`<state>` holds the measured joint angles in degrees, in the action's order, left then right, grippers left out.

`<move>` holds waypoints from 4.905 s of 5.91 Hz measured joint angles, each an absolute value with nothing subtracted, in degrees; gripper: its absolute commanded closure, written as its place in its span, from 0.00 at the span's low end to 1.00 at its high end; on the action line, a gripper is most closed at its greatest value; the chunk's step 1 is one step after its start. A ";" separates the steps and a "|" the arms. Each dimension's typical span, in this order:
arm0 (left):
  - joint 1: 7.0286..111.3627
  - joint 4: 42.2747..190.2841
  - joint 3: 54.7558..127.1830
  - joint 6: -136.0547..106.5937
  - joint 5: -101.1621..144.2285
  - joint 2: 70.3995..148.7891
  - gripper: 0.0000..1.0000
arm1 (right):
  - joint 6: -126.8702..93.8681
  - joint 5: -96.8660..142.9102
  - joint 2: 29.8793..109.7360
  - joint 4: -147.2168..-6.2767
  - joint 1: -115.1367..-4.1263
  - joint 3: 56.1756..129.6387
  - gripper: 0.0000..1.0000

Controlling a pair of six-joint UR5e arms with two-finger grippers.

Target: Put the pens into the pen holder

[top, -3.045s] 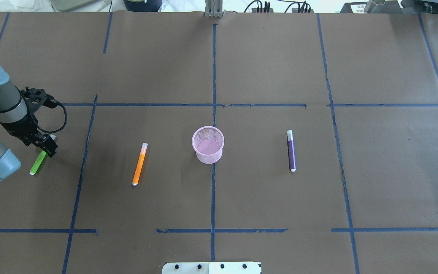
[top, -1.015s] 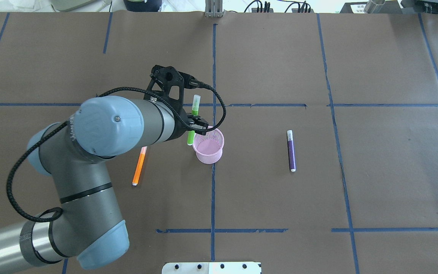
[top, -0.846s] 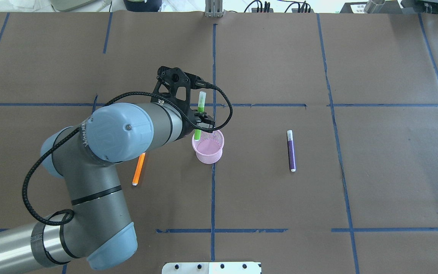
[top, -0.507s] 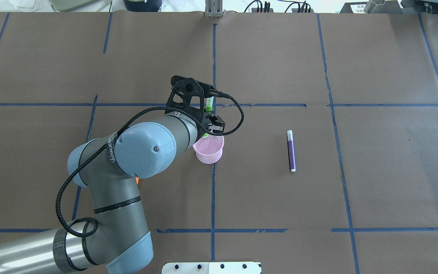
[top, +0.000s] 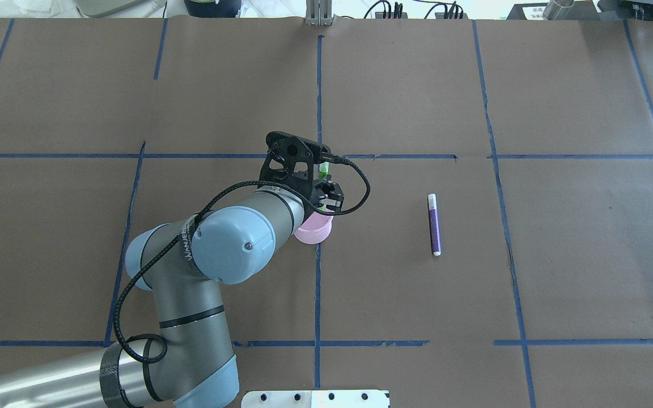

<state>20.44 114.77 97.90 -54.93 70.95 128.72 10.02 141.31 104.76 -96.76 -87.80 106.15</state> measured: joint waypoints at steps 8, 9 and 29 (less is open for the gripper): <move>24.29 110.50 105.98 -53.01 84.45 119.90 0.02 | 3.44 135.38 97.11 -80.18 -81.73 81.18 0.03; 24.39 110.48 106.12 -53.03 84.72 119.72 0.02 | 3.11 134.51 95.54 -79.83 -80.40 78.51 0.04; 36.85 100.31 110.79 -48.66 107.78 113.39 0.09 | -13.68 134.11 88.82 -100.47 -70.80 113.91 1.00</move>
